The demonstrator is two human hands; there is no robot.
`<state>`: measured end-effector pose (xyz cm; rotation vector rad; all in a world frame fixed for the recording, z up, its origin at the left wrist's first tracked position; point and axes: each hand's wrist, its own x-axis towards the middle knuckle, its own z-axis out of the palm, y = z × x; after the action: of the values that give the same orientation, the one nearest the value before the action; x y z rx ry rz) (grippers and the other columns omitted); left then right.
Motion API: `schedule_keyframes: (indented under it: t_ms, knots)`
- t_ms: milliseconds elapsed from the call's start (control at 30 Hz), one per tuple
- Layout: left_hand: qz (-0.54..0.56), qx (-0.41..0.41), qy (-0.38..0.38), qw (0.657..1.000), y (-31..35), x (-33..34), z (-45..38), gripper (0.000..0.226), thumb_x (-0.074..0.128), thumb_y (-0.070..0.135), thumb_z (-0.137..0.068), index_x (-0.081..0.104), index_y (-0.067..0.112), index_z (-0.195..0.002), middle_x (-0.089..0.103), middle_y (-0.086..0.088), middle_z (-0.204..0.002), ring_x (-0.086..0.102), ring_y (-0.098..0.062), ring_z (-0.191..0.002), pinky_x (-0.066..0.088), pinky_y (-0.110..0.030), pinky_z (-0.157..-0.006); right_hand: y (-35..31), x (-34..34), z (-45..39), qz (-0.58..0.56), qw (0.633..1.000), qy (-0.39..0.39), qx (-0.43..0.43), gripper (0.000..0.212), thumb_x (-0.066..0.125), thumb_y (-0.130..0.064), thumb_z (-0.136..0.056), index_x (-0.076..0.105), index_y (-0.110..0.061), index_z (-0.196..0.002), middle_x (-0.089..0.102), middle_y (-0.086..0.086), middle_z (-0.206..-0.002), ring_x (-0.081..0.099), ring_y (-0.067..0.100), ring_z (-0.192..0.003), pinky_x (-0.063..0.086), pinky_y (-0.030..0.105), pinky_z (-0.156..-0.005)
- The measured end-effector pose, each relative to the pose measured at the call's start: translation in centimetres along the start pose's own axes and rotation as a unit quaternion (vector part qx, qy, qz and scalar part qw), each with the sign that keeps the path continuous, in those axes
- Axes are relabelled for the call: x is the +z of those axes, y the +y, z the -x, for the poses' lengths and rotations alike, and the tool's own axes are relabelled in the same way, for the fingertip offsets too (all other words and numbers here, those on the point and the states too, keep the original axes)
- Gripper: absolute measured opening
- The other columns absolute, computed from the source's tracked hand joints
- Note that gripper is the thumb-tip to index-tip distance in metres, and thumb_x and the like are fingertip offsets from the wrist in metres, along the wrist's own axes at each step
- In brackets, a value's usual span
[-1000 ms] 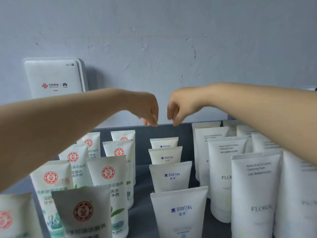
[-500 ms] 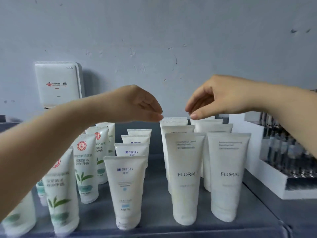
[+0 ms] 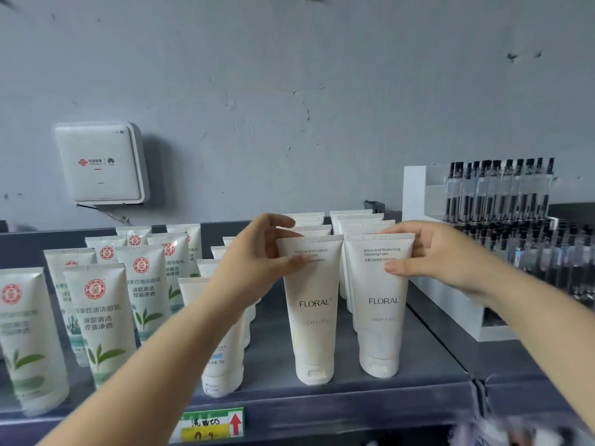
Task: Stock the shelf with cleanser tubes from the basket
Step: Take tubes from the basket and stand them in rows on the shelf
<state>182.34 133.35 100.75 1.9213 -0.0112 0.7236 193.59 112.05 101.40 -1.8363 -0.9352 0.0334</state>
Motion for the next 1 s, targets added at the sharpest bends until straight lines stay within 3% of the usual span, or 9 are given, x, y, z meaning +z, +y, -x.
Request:
schedule_keyframes:
  t_ms: [100, 200, 300, 400, 533, 867, 1000]
  knots:
    - [-0.088, 0.027, -0.003, 0.996, -0.2, 1.0, 0.4, 0.039, 0.076, 0.019, -0.066, 0.054, 0.031, -0.096, 0.066, -0.004, -0.097, 0.065, -0.029, -0.089, 0.054, -0.044, -0.083, 2.0, 1.5, 0.6, -0.087, 0.996, 0.033, 0.005, 0.037, 0.068, 0.009, -0.074, 0.061, -0.021, -0.094, 0.073, -0.014, -0.082, 0.068, -0.005, -0.076, 0.052, 0.009, -0.067]
    - [-0.113, 0.034, 0.001, 0.993, -0.2, 1.2, -0.2, 0.031, 0.071, 0.004, -0.076, 0.055, 0.027, -0.09, 0.065, 0.002, -0.095, 0.066, -0.024, -0.087, 0.053, -0.035, -0.077, 3.0, 2.2, 0.7, -0.131, 0.99, 0.06, 0.003, 0.036, 0.068, 0.006, -0.075, 0.061, -0.022, -0.097, 0.073, -0.012, -0.087, 0.068, -0.002, -0.081, 0.053, 0.015, -0.073]
    - [-0.042, 0.003, 0.009, 0.999, -0.9, 1.4, 0.0, 0.03, 0.07, 0.002, -0.078, 0.054, 0.024, -0.092, 0.067, 0.002, -0.094, 0.066, -0.018, -0.085, 0.054, -0.034, -0.078, 3.1, 2.4, 0.8, -0.152, 0.986, 0.063, -0.007, 0.036, 0.066, 0.006, -0.076, 0.061, -0.022, -0.098, 0.074, -0.015, -0.085, 0.068, -0.003, -0.081, 0.052, 0.011, -0.069]
    - [0.044, -0.018, 0.01, 0.999, -2.1, 2.1, 1.1, 0.031, 0.071, 0.004, -0.078, 0.057, 0.021, -0.1, 0.071, 0.006, -0.097, 0.067, -0.007, -0.087, 0.054, -0.02, -0.071, 3.3, 2.5, 1.0, -0.163, 0.985, 0.062, -0.012, 0.035, 0.064, 0.006, -0.078, 0.061, -0.022, -0.1, 0.074, -0.016, -0.087, 0.068, -0.003, -0.082, 0.052, 0.009, -0.068]
    - [0.084, -0.022, -0.017, 0.996, -3.7, 3.1, 2.5, 0.032, 0.068, 0.009, -0.082, 0.059, 0.021, -0.11, 0.071, 0.009, -0.101, 0.067, -0.005, -0.092, 0.054, -0.019, -0.077, 3.5, 2.3, 1.3, -0.17, 0.984, 0.059, -0.015, 0.033, 0.063, 0.006, -0.079, 0.062, -0.02, -0.101, 0.074, -0.011, -0.09, 0.068, 0.001, -0.085, 0.053, 0.012, -0.071]
    - [0.072, 0.01, -0.048, 0.996, -3.7, 2.3, 2.7, 0.025, 0.063, 0.008, -0.084, 0.059, 0.025, -0.102, 0.073, 0.018, -0.093, 0.068, 0.0, -0.088, 0.052, -0.013, -0.071, 3.2, 1.8, 1.9, -0.184, 0.982, 0.041, -0.001, 0.028, 0.061, 0.007, -0.08, 0.063, -0.013, -0.099, 0.075, -0.008, -0.089, 0.069, 0.002, -0.083, 0.053, 0.012, -0.07]
    - [0.083, -0.006, -0.059, 0.995, -3.7, 2.1, 2.3, 0.028, 0.063, 0.007, -0.084, 0.059, 0.022, -0.108, 0.072, 0.006, -0.103, 0.068, -0.009, -0.097, 0.055, -0.024, -0.084, 3.2, 1.8, 2.0, -0.187, 0.982, 0.035, 0.011, 0.028, 0.061, 0.004, -0.081, 0.063, -0.015, -0.102, 0.075, -0.006, -0.095, 0.069, 0.005, -0.088, 0.055, 0.014, -0.075]
